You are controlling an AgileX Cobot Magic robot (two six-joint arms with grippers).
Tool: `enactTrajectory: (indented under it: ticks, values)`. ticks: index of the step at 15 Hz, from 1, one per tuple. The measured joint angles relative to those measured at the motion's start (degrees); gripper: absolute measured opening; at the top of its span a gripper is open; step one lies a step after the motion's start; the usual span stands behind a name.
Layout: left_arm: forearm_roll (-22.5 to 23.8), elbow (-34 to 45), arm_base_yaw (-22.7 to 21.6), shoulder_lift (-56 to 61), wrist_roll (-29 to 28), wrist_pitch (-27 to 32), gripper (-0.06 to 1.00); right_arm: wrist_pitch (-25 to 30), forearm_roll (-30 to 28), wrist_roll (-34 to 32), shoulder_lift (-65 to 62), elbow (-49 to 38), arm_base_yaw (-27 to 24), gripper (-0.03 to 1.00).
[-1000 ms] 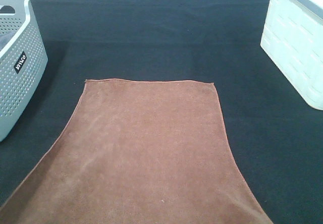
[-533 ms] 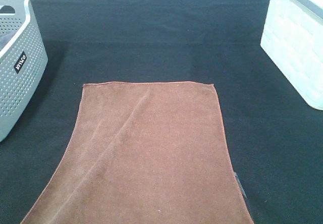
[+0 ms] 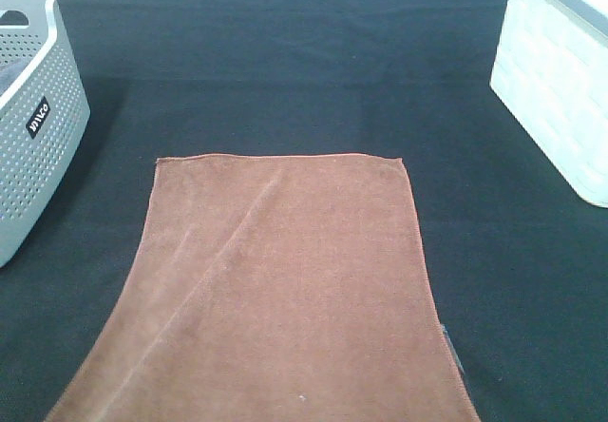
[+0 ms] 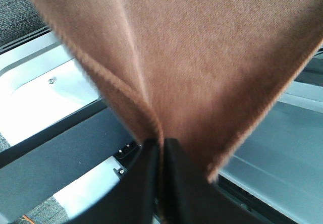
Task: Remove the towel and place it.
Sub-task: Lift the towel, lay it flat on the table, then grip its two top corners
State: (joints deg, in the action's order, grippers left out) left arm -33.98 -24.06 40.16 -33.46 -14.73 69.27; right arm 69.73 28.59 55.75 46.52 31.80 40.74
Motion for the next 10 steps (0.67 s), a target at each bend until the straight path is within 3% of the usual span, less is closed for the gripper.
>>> enactTrajectory:
  ticks: [1, 3, 4, 5, 6, 10]
  values:
    - [-0.29, 0.0, 0.0, 0.0, 0.0, 0.0, 0.19, 0.0, 0.0, 0.0, 0.0, 0.0, 0.0, 0.13]
    - [-1.49, 0.0, 0.0, 0.0, -0.57, 0.06, 0.67, 0.0, 0.11, 0.06, 0.0, 0.0, 0.0, 0.47]
    - [-2.35, 0.0, 0.0, 0.0, -1.49, 0.17, 0.81, 0.0, 0.11, 0.06, 0.0, 0.0, 0.0, 0.63]
    - [-2.81, 0.0, 0.0, 0.0, -1.95, 0.23, 0.87, 0.0, 0.11, 0.06, 0.0, 0.0, 0.0, 0.73]
    - [-2.81, 0.0, 0.0, 0.0, -2.12, 0.23, 0.89, 0.0, 0.11, 0.06, 0.0, 0.0, 0.0, 0.77]
    - [-2.58, 0.0, 0.0, 0.0, -2.41, 0.17, 0.88, 0.0, 0.11, -0.57, 0.0, 0.0, 0.0, 0.79]
